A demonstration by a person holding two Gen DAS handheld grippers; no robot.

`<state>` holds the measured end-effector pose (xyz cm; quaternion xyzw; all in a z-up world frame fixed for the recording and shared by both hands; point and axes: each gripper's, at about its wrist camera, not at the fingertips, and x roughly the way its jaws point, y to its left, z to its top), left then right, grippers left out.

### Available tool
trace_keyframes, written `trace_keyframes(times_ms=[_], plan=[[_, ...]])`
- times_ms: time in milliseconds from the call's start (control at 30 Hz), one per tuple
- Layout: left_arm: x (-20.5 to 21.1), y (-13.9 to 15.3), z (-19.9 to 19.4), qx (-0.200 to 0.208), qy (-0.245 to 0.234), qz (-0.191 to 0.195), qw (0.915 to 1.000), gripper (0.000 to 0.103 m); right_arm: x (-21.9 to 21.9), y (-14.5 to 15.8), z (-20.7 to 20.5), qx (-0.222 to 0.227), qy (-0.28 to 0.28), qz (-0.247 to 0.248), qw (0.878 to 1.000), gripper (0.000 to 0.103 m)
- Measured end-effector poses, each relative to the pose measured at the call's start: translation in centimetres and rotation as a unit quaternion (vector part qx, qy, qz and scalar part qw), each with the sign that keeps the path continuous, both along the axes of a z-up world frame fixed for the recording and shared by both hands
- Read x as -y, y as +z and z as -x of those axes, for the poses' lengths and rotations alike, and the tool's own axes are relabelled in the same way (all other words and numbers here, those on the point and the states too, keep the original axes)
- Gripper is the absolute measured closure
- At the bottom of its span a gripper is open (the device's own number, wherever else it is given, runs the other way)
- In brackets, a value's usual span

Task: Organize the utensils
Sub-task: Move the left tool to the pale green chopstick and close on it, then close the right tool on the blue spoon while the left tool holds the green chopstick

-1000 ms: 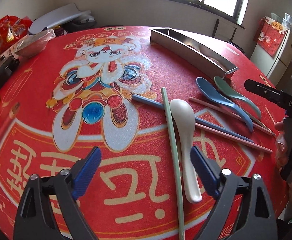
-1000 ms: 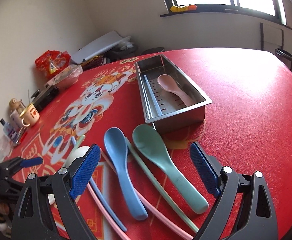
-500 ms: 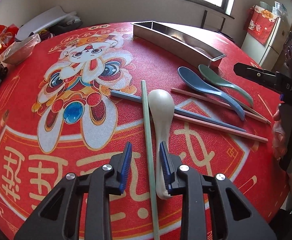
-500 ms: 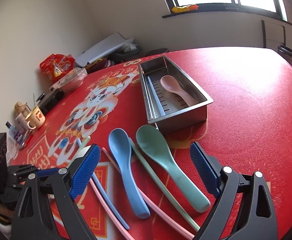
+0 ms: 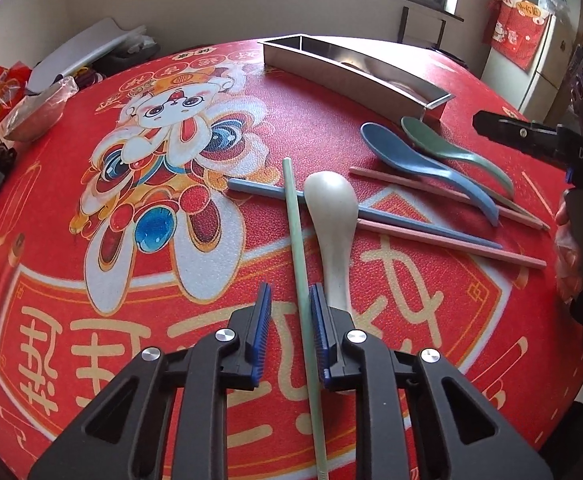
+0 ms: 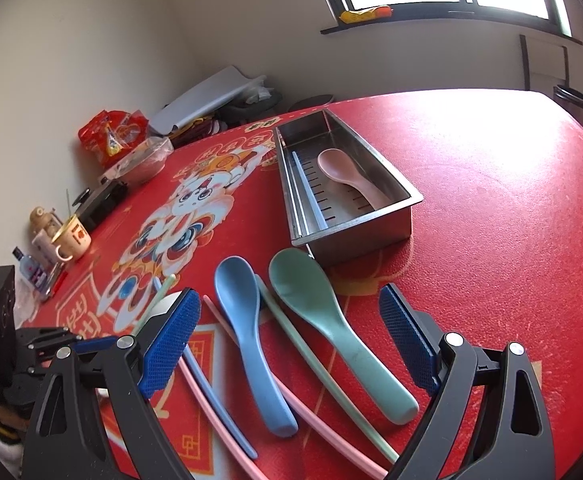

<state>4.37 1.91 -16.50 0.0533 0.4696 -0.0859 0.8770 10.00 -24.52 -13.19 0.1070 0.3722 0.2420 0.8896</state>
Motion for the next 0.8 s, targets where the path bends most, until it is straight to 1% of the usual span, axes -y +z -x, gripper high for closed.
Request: trace_keyframes(times_ms=[233, 300, 367, 500, 633, 800], plan=[[-1.1, 0.0, 0.2, 0.001, 0.004, -0.008, 1.0, 0.084, 0.0, 0.0, 0.0, -0.001, 0.004, 0.0, 1.0, 0.015], [-0.9, 0.0, 0.2, 0.002, -0.004, -0.009, 0.9999, 0.089, 0.0, 0.0, 0.0, -0.001, 0.004, 0.0, 1.0, 0.015], [-0.7, -0.1, 0.0, 0.005, -0.009, -0.006, 0.9999, 0.092, 0.0, -0.1, 0.0, -0.003, 0.003, 0.001, 1.0, 0.015], [-0.8, -0.1, -1.6, 0.01, 0.008, 0.018, 0.9998, 0.097, -0.1, -0.2, -0.1, -0.005, 0.004, 0.001, 1.0, 0.015], [-1.2, -0.2, -3.3, 0.012, 0.033, 0.057, 0.9978, 0.097, -0.1, -0.3, -0.2, -0.006, 0.007, 0.0, 1.0, 0.015], [-0.9, -0.4, -3.4, 0.029, 0.038, 0.068, 0.9966, 0.097, -0.2, -0.4, -0.4, -0.009, 0.018, -0.006, 1.0, 0.015]])
